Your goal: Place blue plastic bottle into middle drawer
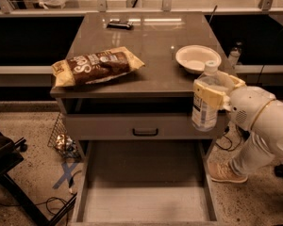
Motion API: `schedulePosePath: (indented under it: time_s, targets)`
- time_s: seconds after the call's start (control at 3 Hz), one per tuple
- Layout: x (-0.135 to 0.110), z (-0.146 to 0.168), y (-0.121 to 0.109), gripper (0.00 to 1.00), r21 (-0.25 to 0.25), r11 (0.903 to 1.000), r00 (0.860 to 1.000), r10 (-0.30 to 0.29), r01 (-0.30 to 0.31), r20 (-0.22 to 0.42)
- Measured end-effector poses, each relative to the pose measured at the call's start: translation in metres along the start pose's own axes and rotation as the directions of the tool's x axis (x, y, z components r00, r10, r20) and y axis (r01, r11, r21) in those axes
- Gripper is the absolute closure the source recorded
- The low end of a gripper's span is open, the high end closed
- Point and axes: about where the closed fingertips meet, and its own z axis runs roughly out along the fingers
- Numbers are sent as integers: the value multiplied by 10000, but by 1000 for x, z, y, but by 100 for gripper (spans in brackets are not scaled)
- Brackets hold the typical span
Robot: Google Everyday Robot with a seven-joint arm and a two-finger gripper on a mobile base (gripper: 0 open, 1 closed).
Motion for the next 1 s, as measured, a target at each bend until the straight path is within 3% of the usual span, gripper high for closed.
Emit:
schedulePosePath:
  time_s: [0.33,0.67,1.0]
  targets:
    - [17,11,26,100,-1240,9919,9984,-205,269,526]
    - [48,22,63,100,-3333,9385,9836,-308,895,1776]
    - [124,22,71,100,-5197,8519,9558,967,647,2776]
